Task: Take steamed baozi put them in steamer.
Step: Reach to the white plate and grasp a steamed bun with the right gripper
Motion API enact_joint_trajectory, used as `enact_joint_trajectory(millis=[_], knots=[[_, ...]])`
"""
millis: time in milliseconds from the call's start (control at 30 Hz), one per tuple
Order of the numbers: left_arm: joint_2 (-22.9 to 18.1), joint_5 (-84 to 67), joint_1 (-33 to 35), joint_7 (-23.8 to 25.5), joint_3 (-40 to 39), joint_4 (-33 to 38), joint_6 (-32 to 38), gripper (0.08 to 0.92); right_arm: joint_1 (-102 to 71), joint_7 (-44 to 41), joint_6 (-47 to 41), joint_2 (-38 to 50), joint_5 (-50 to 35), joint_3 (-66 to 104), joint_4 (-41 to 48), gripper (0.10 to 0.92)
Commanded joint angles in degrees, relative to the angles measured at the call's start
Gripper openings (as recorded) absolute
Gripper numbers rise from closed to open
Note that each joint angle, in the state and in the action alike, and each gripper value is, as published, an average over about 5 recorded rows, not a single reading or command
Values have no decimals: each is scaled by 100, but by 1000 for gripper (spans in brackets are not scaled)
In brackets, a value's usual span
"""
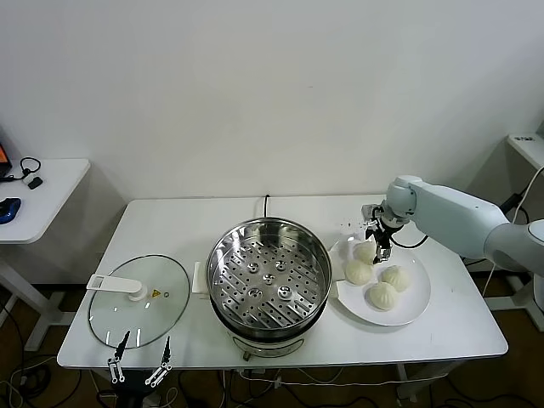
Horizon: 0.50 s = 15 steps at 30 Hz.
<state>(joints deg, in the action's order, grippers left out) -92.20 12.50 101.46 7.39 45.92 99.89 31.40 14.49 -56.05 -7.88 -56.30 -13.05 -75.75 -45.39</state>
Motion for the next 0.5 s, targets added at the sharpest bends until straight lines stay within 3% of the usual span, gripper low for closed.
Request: enact_joint_trajectory(millis=[33, 167, 500], knots=[[-280, 12, -2, -8, -7, -14, -5, 823, -12, 15, -4, -7, 53, 8, -5, 753], [-280, 24, 1, -10, -19, -13, -3, 823, 17, 25, -10, 33, 63, 0, -82, 679], [-280, 39, 29, -19, -24, 25, 9, 823, 764, -7, 19, 394, -163, -549, -886, 670]])
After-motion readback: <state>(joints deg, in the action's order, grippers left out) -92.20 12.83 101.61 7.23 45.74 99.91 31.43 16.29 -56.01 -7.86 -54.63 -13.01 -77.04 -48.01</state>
